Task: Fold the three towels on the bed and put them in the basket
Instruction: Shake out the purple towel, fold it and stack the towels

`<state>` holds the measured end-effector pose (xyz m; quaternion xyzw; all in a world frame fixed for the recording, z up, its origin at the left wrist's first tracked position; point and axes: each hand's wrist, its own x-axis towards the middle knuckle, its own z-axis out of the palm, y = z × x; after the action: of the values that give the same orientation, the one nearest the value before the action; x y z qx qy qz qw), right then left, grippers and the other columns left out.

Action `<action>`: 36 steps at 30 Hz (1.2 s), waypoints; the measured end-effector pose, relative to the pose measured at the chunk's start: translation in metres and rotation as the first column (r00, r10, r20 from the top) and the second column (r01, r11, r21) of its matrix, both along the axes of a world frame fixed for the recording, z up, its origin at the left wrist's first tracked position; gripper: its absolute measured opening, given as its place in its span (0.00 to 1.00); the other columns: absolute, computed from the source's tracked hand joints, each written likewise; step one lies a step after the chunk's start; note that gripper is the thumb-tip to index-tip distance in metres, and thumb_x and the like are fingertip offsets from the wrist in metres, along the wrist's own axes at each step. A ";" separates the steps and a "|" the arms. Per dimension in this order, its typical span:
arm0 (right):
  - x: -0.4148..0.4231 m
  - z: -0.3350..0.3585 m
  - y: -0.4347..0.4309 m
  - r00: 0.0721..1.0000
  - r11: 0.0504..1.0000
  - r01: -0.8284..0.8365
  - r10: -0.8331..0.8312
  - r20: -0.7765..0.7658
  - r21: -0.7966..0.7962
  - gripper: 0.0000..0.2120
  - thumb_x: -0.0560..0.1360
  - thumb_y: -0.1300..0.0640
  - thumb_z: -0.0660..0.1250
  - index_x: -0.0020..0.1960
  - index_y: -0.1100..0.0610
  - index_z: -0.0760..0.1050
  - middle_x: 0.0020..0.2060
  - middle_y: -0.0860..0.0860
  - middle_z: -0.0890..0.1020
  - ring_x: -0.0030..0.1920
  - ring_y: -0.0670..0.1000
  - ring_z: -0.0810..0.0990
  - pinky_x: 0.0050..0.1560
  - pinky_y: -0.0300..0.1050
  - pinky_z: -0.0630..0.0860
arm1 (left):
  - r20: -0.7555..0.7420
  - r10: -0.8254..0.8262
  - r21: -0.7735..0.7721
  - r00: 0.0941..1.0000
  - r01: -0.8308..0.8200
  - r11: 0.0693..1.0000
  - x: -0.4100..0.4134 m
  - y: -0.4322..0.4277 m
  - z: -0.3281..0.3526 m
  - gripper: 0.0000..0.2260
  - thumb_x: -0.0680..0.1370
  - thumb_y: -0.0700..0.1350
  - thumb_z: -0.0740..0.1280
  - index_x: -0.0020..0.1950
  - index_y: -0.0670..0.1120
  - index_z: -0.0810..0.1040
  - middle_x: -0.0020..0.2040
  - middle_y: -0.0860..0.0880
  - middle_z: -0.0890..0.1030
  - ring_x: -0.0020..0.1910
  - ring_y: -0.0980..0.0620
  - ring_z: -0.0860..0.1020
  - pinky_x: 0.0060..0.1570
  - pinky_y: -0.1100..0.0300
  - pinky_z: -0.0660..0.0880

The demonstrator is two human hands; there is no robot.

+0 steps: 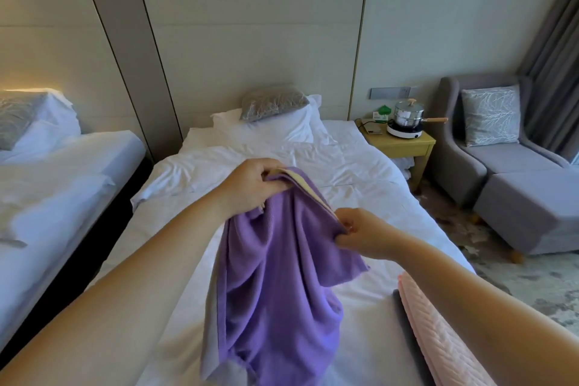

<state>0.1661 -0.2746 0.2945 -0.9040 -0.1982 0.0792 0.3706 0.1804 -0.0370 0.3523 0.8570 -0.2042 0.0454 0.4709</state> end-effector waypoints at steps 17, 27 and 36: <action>0.006 0.024 -0.028 0.941 0.979 0.185 -0.151 0.302 -0.089 0.11 0.72 0.61 0.68 0.43 0.43 0.74 0.42 0.43 0.77 0.39 0.42 0.73 0.37 0.29 0.68 | 0.157 0.250 -0.002 0.955 -0.253 0.967 -0.001 0.066 -0.025 0.07 0.74 0.44 0.72 0.45 0.58 0.79 0.41 0.58 0.83 0.45 0.60 0.79 0.49 0.61 0.74; 0.001 0.065 -0.050 0.931 0.936 0.232 -0.134 0.341 -0.265 0.12 0.78 0.62 0.58 0.51 0.48 0.76 0.48 0.50 0.80 0.47 0.52 0.78 0.50 0.52 0.78 | 0.162 0.121 0.410 0.979 -0.178 0.894 -0.003 0.067 -0.035 0.10 0.71 0.51 0.74 0.41 0.54 0.72 0.39 0.53 0.76 0.40 0.51 0.75 0.43 0.50 0.74; -0.005 0.079 -0.071 0.897 0.917 0.274 -0.135 0.421 -0.290 0.10 0.81 0.58 0.56 0.53 0.51 0.76 0.45 0.51 0.81 0.46 0.54 0.79 0.47 0.48 0.77 | 0.209 0.272 0.677 0.939 -0.340 0.653 -0.005 0.072 -0.049 0.10 0.72 0.51 0.68 0.36 0.57 0.67 0.44 0.56 0.74 0.43 0.52 0.75 0.35 0.59 0.65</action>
<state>0.1615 -0.3456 0.3739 -0.9676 -0.1538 -0.1103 0.1671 0.1758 0.0346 0.3034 0.9899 -0.0795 0.0810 0.0845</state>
